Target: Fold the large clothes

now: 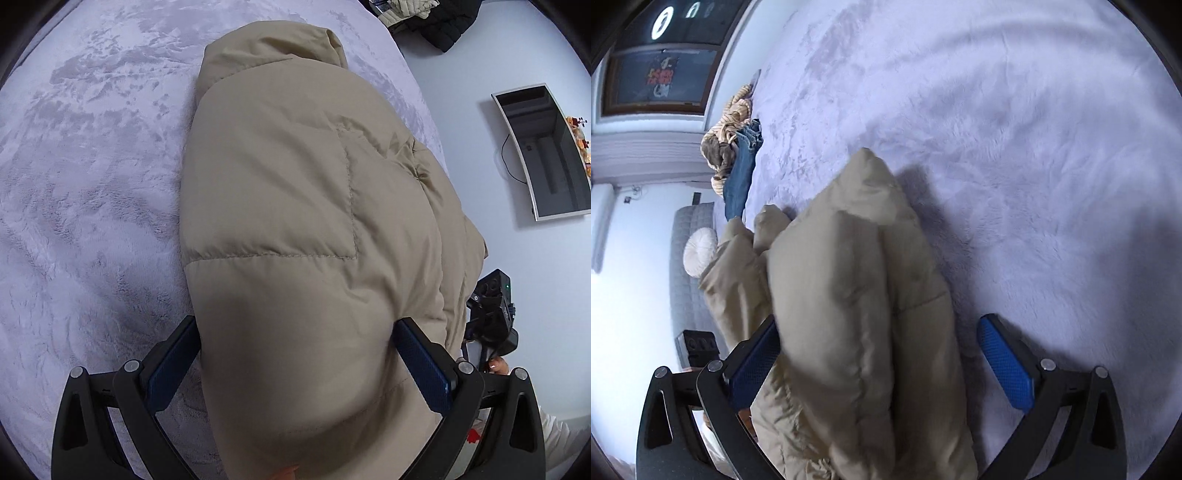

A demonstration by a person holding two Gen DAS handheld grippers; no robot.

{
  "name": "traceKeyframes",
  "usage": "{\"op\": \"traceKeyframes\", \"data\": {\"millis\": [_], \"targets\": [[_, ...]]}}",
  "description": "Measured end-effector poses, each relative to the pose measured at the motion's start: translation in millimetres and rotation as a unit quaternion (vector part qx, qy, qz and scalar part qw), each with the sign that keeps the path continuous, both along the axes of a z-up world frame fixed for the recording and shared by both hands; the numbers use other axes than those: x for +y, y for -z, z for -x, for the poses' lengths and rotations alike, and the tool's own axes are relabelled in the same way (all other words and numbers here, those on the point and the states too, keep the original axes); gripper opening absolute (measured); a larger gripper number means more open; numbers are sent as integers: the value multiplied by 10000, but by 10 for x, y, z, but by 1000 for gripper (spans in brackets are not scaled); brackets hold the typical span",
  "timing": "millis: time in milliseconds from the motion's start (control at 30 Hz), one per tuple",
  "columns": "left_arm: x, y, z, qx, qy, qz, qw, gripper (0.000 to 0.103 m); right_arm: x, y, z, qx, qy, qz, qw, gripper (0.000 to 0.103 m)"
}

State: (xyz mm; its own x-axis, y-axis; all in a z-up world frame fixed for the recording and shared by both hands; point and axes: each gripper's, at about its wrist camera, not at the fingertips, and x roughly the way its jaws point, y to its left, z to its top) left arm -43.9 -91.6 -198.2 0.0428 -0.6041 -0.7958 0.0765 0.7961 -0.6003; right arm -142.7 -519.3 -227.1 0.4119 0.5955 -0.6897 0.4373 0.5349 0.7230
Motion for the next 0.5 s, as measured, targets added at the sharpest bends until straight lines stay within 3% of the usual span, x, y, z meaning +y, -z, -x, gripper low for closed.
{"op": "traceKeyframes", "data": {"millis": [233, 367, 500], "targets": [[-51, 57, -45, 62, 43, 12, 10000, 103, 110, -78, -144, -625, -376, -1218, 9899, 103], [-42, 47, -58, 37, 71, -50, 10000, 103, 389, -340, -263, -680, -1270, -474, 9884, 103], [-128, -5, -83, -57, 203, -211, 9996, 103, 748, -352, -397, -393, -2109, 561, 9751, 103]]}}
